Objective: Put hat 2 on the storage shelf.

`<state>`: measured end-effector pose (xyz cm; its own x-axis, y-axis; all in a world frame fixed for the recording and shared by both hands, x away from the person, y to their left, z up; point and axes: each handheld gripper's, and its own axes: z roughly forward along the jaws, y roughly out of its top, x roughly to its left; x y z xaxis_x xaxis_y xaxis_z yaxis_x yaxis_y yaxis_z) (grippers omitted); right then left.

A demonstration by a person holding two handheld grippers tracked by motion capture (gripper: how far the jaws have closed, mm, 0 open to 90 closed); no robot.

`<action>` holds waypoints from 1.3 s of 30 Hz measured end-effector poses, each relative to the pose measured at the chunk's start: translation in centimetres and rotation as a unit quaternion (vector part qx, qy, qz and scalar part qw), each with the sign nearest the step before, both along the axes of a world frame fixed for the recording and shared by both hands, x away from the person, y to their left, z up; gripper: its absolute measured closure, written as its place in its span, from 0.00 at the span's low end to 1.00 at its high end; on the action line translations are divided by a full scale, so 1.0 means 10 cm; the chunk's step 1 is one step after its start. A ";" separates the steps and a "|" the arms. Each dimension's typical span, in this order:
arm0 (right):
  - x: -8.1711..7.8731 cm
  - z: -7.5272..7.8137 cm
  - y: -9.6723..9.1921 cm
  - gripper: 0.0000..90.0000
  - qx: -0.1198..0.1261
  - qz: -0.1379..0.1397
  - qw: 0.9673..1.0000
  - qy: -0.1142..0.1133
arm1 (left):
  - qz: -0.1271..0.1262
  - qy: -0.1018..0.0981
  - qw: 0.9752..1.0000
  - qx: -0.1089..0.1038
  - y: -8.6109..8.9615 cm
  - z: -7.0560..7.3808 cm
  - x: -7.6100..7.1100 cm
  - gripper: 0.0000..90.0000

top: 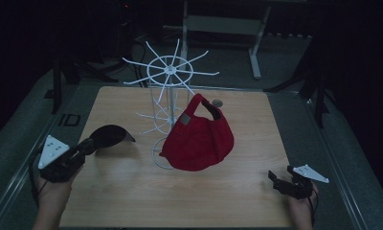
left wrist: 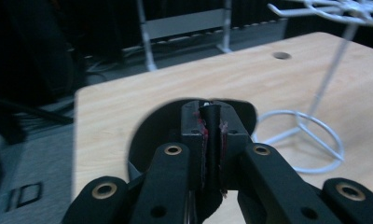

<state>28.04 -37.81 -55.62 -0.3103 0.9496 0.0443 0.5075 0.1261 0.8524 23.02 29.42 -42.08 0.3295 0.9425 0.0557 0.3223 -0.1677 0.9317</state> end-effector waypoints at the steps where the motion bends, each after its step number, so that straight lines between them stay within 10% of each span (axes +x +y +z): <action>1: 0.00 0.00 0.00 0.16 0.000 0.000 1.000 0.000 | 0.000 -0.002 1.000 -0.001 0.01 0.03 0.01 0.95; 19: 0.00 0.00 0.00 0.16 0.000 -0.001 1.000 0.000 | -0.050 -0.077 0.996 -0.020 0.13 0.72 -0.17 0.95; 39: 0.00 0.00 0.00 0.16 0.001 -0.001 1.000 0.001 | -0.146 -0.159 0.976 -0.031 -0.19 1.52 -0.19 0.95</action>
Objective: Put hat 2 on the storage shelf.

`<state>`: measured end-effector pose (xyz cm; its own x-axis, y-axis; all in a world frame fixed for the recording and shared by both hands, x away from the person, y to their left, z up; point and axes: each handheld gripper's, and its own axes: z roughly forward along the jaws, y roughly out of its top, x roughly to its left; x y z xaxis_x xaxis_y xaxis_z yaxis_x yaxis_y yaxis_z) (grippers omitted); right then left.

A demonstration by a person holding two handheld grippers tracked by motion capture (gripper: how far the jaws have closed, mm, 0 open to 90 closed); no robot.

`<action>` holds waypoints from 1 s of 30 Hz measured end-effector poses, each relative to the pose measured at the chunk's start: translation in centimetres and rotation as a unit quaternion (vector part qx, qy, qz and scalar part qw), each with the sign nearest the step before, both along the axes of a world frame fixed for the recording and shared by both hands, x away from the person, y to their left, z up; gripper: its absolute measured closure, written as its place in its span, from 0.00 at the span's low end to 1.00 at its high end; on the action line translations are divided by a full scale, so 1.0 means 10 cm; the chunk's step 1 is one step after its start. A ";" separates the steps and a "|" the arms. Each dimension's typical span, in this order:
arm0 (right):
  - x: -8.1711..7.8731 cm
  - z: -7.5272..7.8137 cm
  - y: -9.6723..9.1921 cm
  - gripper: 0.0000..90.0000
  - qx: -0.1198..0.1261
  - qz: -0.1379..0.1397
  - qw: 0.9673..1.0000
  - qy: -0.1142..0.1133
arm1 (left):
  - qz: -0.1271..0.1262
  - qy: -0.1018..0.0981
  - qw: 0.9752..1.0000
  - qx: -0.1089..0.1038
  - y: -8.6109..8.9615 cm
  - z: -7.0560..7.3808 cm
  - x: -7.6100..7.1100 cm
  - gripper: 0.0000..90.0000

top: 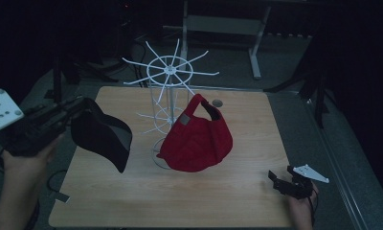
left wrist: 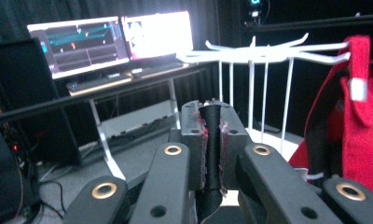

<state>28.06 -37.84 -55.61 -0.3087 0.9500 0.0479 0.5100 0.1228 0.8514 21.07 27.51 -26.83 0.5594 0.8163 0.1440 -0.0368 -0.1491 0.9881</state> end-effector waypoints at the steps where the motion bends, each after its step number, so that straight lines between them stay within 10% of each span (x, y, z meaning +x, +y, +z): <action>1: 0.00 0.00 0.00 0.16 -0.001 0.000 1.000 -0.001 | -0.004 -0.004 1.000 -0.002 -0.02 0.04 0.01 0.95; 30: 0.00 0.00 -0.01 0.16 0.004 -0.001 1.000 0.002 | -0.077 -0.013 0.997 0.007 -0.56 0.43 0.42 0.94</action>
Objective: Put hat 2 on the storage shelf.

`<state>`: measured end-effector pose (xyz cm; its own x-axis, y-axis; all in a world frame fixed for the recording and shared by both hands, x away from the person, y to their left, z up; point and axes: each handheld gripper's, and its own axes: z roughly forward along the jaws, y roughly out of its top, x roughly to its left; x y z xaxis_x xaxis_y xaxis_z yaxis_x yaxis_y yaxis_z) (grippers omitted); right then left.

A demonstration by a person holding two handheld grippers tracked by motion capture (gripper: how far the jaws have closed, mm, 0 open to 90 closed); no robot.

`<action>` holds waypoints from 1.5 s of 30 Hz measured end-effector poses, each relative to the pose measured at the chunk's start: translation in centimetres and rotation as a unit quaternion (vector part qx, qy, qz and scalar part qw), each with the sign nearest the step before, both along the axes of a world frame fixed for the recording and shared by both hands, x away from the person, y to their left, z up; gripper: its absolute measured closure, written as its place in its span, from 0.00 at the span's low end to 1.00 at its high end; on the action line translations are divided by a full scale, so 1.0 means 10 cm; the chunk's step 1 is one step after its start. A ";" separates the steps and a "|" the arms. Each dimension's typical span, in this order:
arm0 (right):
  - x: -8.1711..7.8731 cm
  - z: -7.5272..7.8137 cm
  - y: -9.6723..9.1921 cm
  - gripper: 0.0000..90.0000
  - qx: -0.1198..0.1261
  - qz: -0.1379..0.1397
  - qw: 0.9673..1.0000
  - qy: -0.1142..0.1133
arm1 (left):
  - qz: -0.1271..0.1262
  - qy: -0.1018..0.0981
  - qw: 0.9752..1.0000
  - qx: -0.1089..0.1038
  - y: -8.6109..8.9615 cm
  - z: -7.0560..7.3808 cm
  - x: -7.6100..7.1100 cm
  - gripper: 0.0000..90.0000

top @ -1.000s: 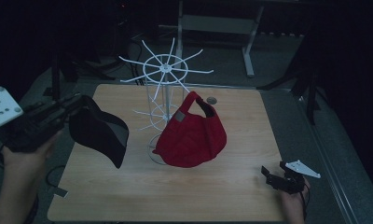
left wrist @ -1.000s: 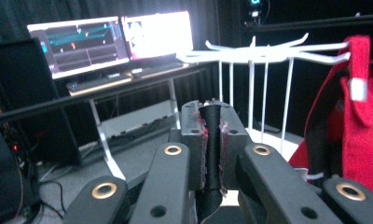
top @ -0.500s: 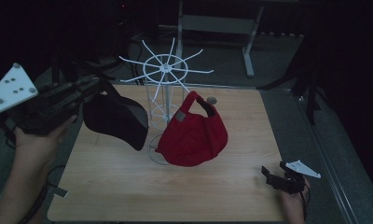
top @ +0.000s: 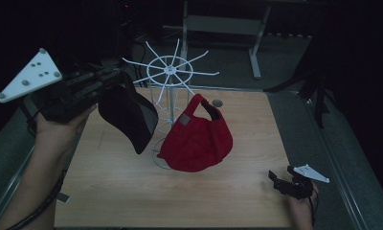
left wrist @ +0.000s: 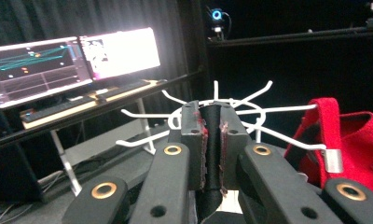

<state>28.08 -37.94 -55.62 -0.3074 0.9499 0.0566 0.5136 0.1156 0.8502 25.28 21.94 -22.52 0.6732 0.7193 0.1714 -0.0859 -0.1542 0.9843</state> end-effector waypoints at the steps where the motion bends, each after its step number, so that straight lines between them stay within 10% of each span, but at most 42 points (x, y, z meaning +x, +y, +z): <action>1: 0.00 0.00 0.00 0.16 0.000 0.000 1.000 0.000 | -0.003 0.001 1.000 0.000 -0.02 0.00 0.01 0.94; 21: 0.00 0.00 -0.01 0.16 -0.001 -0.001 1.000 0.001 | -0.024 0.014 0.999 0.038 -0.18 -0.21 -0.01 0.94; 45: 0.00 0.00 -0.01 0.16 0.002 0.000 1.000 0.000 | -0.036 0.011 0.999 0.007 -0.04 -0.54 -0.29 0.70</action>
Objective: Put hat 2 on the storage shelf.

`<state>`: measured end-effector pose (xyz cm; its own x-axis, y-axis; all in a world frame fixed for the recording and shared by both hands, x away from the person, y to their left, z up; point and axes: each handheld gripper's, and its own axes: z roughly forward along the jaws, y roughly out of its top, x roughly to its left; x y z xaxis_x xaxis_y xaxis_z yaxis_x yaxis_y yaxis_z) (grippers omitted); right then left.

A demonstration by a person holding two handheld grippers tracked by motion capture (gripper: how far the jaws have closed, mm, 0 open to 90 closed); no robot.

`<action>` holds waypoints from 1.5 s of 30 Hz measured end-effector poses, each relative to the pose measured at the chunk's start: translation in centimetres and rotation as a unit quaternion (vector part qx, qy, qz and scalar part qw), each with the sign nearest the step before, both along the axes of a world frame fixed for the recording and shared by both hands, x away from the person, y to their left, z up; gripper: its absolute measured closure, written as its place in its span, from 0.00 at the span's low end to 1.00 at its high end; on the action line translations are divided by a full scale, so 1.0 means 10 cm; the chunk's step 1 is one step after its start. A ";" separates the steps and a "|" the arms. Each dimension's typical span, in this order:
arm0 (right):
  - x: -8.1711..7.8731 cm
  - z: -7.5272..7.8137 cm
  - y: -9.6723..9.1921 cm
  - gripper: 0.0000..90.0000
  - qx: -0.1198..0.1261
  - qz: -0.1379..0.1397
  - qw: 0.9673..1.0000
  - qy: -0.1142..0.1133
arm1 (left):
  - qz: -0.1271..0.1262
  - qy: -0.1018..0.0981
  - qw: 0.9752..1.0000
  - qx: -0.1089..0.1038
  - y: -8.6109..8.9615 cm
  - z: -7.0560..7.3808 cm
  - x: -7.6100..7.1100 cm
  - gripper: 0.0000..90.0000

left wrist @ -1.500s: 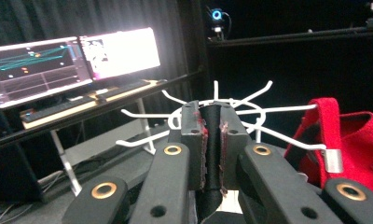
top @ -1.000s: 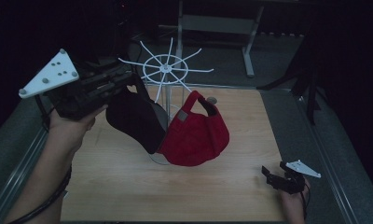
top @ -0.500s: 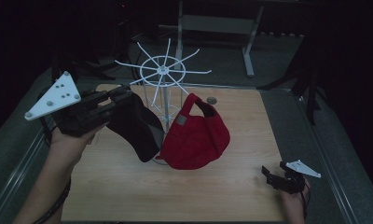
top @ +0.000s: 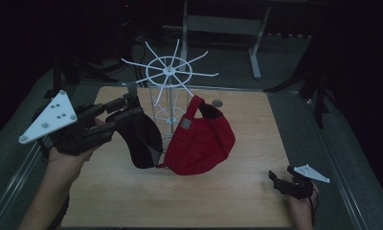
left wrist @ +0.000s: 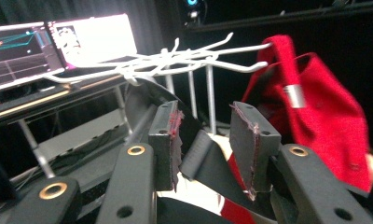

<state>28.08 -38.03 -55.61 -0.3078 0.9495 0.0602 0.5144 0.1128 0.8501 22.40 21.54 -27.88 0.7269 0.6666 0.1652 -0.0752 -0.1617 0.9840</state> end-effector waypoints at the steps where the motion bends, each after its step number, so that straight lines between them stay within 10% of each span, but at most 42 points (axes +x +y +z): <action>1: 0.00 0.00 0.00 0.16 0.000 0.000 1.000 0.000 | 0.002 0.000 1.000 0.000 0.01 0.00 -0.02 0.71; 20: 0.00 0.00 0.00 0.16 0.001 0.000 1.000 -0.001 | 0.026 0.044 0.999 0.005 0.22 -0.47 -0.10 0.69; 45: -0.01 0.00 0.01 0.16 -0.003 0.002 1.000 -0.011 | 0.045 0.125 0.991 -0.006 0.38 -1.62 0.08 0.68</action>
